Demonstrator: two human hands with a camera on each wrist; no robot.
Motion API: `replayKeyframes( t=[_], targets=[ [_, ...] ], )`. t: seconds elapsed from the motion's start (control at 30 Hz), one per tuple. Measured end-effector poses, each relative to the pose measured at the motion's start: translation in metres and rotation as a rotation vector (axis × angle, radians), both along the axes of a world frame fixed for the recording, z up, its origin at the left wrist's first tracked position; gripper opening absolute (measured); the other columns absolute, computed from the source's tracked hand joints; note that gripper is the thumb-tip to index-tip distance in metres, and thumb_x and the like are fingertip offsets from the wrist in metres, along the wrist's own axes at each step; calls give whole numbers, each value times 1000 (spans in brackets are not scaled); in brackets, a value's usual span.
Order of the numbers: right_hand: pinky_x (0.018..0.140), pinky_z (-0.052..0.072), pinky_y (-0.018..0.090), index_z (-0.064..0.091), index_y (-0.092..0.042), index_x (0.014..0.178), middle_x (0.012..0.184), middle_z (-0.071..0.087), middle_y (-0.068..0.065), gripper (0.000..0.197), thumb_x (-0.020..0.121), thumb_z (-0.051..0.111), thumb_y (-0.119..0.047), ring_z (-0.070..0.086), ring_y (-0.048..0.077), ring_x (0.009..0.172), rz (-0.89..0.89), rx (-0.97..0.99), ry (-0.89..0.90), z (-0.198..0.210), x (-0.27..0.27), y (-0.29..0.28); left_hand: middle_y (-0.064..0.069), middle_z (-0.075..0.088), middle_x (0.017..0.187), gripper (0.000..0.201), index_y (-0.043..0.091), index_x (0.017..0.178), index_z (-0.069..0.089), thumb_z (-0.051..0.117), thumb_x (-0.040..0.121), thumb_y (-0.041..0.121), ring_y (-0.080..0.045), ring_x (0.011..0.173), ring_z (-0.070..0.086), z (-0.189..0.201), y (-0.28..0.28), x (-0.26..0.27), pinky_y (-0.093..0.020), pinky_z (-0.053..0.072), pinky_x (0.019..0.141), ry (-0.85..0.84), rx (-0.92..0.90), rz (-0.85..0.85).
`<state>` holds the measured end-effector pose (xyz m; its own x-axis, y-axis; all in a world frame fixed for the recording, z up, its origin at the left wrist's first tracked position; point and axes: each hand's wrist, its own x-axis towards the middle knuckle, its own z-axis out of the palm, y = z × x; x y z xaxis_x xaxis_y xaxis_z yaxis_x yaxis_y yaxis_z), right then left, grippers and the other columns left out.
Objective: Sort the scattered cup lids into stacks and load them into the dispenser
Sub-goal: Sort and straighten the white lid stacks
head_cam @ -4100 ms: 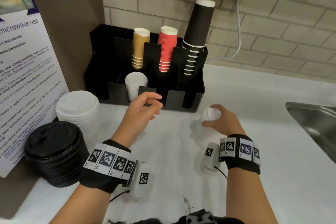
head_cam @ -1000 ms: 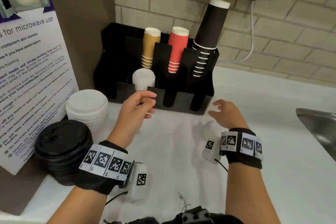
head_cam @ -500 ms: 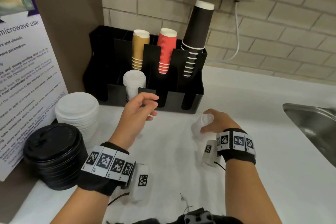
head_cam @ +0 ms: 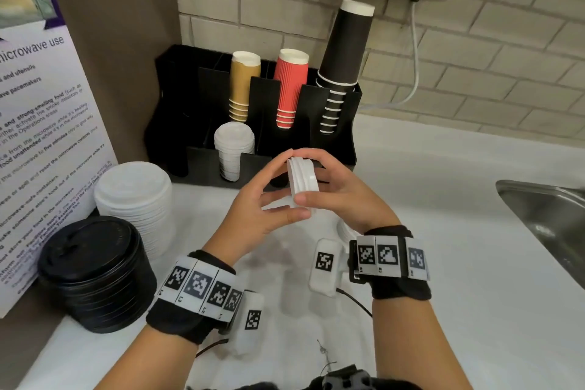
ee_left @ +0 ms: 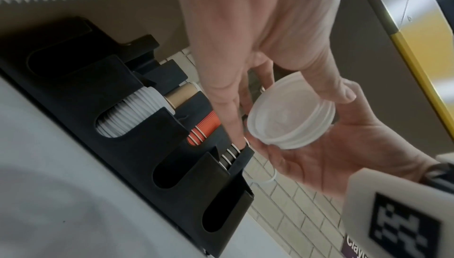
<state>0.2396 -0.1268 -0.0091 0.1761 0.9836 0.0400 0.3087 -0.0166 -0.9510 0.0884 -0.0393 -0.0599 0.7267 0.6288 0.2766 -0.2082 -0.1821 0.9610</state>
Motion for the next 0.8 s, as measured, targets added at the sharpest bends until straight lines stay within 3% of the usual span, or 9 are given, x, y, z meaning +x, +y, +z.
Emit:
replayKeyframes(
  t=[0.3, 0.5, 0.63, 0.8],
  targets=[
    [93, 53, 41, 52, -29, 133, 117, 64, 11, 67, 72, 80, -22, 65, 22, 106, 4, 29, 67, -1, -3, 2, 12, 46, 144, 89, 42, 139, 43, 83, 61, 30, -5, 118, 58, 1, 2, -7, -17, 53, 80, -26, -6, 44],
    [89, 55, 33, 56, -28, 127, 115, 67, 4, 67, 65, 81, -25, 66, 16, 104, -31, 61, 53, -1, -8, 7, 15, 46, 144, 90, 49, 137, 40, 83, 59, 34, -10, 120, 58, 4, 2, -7, -27, 55, 91, -38, 0, 88],
    [91, 54, 35, 57, -26, 126, 113, 67, 2, 63, 69, 83, -17, 65, 14, 104, -49, 76, 29, 0, -8, 11, 13, 45, 145, 93, 46, 139, 39, 83, 59, 30, -14, 123, 56, 4, 5, -8, -29, 54, 93, -48, 1, 88],
    [83, 56, 32, 58, -24, 125, 111, 67, 3, 60, 72, 82, -13, 67, 18, 101, -30, 117, 16, 10, -5, 29, 16, 45, 142, 84, 50, 133, 40, 79, 60, 36, -7, 124, 52, 12, 13, -15, -17, 52, 86, -96, -13, 162]
  ],
)
